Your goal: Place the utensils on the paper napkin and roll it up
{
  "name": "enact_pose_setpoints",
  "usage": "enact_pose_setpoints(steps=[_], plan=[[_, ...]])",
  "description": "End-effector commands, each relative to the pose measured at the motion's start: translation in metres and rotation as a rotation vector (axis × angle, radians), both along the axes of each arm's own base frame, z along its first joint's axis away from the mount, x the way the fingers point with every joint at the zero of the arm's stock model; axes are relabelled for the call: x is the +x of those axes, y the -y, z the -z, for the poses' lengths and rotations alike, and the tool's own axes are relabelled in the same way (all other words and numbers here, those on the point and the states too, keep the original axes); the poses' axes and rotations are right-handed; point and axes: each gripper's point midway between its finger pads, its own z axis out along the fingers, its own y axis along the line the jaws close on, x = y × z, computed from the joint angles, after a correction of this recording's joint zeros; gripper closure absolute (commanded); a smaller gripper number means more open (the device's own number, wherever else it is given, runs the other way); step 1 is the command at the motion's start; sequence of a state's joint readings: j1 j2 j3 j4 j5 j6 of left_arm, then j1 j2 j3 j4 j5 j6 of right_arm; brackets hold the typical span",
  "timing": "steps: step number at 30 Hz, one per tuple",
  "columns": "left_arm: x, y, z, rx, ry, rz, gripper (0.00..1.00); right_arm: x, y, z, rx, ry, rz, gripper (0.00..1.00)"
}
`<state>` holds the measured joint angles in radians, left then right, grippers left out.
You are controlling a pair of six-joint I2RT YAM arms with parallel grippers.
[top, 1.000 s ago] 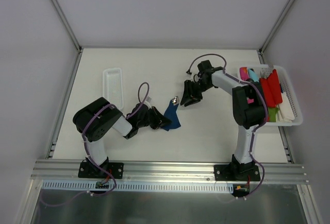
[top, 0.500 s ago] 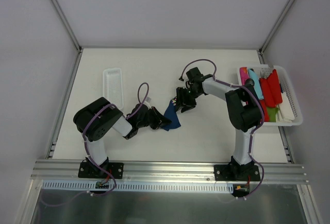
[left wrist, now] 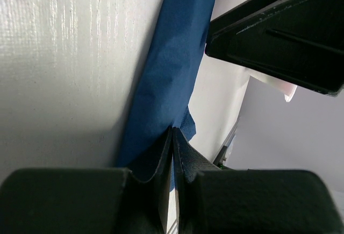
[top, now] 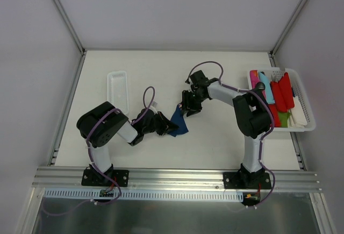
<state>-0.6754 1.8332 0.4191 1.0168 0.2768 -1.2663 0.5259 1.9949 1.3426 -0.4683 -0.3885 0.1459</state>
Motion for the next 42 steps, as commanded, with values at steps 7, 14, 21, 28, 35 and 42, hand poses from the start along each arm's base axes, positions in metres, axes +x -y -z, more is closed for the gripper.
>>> enact_pose_setpoints(steps=[7, 14, 21, 28, 35, 42], plan=[[-0.027, -0.037, 0.065, 0.210, -0.149, -0.042, 0.95, 0.010, 0.000, 0.024, -0.092, 0.000, 0.066, 0.60], [-0.027, -0.037, 0.065, 0.212, -0.147, -0.044, 0.95, 0.008, 0.000, 0.035, -0.116, -0.027, 0.081, 0.64], [-0.027, -0.038, 0.065, 0.214, -0.149, -0.045, 0.95, 0.009, 0.005, 0.037, -0.160, -0.048, 0.096, 0.83], [-0.027, -0.038, 0.063, 0.215, -0.144, -0.048, 0.95, 0.009, 0.001, 0.035, -0.140, -0.058, 0.075, 1.00], [-0.020, -0.032, 0.046, 0.198, -0.077, -0.017, 0.83, 0.011, -0.010, 0.019, 0.006, -0.043, 0.038, 1.00], [-0.006, -0.022, -0.014, 0.113, 0.143, 0.031, 0.57, 0.017, -0.023, -0.006, 0.194, -0.016, -0.003, 1.00]])
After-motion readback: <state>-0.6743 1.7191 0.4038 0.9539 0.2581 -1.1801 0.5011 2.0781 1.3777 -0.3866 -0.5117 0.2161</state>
